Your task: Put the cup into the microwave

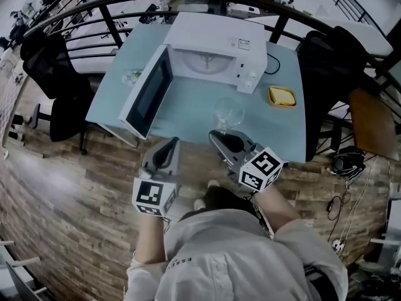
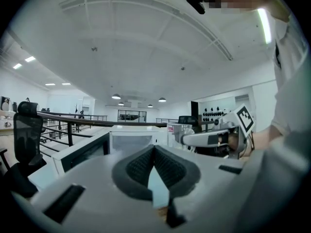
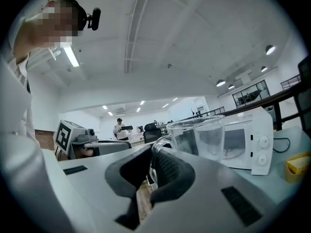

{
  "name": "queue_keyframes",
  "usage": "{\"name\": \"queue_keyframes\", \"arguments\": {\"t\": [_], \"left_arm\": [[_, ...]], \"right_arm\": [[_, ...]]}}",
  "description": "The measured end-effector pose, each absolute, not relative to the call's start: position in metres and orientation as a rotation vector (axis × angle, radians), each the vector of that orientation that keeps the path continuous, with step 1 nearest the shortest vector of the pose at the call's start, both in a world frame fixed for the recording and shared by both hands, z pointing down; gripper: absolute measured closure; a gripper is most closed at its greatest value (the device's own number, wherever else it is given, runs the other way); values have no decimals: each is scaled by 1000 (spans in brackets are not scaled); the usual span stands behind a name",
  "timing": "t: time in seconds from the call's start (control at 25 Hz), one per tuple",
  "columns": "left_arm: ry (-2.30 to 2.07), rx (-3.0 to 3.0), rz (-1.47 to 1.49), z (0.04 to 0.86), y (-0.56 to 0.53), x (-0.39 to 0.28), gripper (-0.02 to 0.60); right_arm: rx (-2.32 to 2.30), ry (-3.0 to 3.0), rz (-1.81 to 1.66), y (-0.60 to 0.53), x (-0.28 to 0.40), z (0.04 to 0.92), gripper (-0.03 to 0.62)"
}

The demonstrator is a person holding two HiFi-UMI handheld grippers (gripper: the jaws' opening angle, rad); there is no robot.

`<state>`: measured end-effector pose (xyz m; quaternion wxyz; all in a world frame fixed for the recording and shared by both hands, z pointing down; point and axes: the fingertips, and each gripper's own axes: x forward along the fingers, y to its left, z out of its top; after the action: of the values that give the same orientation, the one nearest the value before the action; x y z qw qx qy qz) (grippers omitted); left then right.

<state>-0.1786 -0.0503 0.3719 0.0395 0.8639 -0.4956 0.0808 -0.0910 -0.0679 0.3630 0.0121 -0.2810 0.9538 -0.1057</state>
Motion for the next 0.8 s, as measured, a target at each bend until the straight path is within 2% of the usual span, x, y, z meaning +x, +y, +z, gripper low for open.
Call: {"name": "queue_keyframes", "arguments": {"t": [0.52,0.8], "left_arm": [[-1443,2645,239,409,-237,-190,580],[-1444,2627,206,432,-295,-184,580]], "right_arm": [[-881,3008,-415,-256,-109,425,569],[-882,3055,-441,-321,-106,469,569]]}}
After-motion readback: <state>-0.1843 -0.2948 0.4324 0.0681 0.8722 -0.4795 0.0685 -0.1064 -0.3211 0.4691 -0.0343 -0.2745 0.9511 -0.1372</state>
